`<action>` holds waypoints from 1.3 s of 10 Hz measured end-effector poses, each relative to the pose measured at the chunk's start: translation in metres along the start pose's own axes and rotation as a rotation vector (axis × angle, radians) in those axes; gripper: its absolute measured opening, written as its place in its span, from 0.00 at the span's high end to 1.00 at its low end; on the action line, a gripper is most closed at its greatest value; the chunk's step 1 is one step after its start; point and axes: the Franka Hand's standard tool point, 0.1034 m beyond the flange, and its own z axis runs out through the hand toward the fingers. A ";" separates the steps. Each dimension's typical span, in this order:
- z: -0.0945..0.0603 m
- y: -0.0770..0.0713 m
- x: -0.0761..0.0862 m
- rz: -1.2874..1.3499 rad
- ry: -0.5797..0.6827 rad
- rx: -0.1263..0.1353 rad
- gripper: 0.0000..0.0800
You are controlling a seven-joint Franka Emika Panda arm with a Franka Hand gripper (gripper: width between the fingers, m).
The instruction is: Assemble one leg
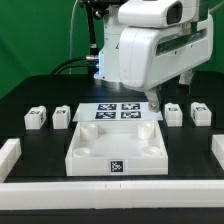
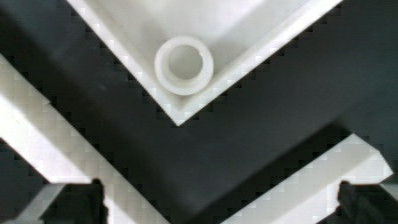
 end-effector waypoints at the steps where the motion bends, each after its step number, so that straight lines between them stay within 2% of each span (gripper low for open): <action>1: 0.000 0.000 0.000 0.000 0.000 0.000 0.19; 13: 0.000 0.000 -0.001 -0.046 0.000 0.000 0.19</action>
Offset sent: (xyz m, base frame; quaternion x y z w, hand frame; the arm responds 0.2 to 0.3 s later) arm 0.0000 0.0000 0.0000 0.0000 0.0000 0.0000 1.0000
